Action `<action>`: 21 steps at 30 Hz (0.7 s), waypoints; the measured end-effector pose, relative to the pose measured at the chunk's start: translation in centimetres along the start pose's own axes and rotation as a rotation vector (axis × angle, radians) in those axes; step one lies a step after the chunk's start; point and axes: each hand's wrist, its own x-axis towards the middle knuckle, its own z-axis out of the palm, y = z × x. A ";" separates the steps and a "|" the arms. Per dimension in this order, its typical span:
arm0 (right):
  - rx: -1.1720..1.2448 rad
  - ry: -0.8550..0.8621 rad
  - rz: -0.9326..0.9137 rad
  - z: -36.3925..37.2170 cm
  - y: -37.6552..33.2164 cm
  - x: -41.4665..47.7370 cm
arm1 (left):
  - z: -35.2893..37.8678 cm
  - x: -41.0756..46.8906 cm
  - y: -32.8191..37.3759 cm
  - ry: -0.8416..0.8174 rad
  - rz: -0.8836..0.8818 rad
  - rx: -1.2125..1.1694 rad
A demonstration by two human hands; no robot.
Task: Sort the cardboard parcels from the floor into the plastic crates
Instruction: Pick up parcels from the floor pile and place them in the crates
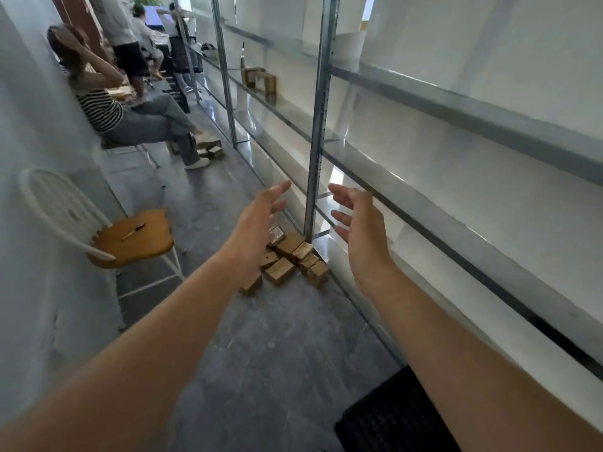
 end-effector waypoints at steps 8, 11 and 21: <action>0.000 -0.092 0.056 4.2 5.1 14.1 | -2.9 11.9 -4.0 0.133 -0.118 -0.020; -0.033 -0.125 0.082 6.7 6.8 18.6 | -5.0 16.8 -5.6 0.175 -0.163 -0.045; -0.063 -0.064 0.188 17.3 12.1 36.2 | -13.1 38.2 -10.4 0.091 -0.263 -0.004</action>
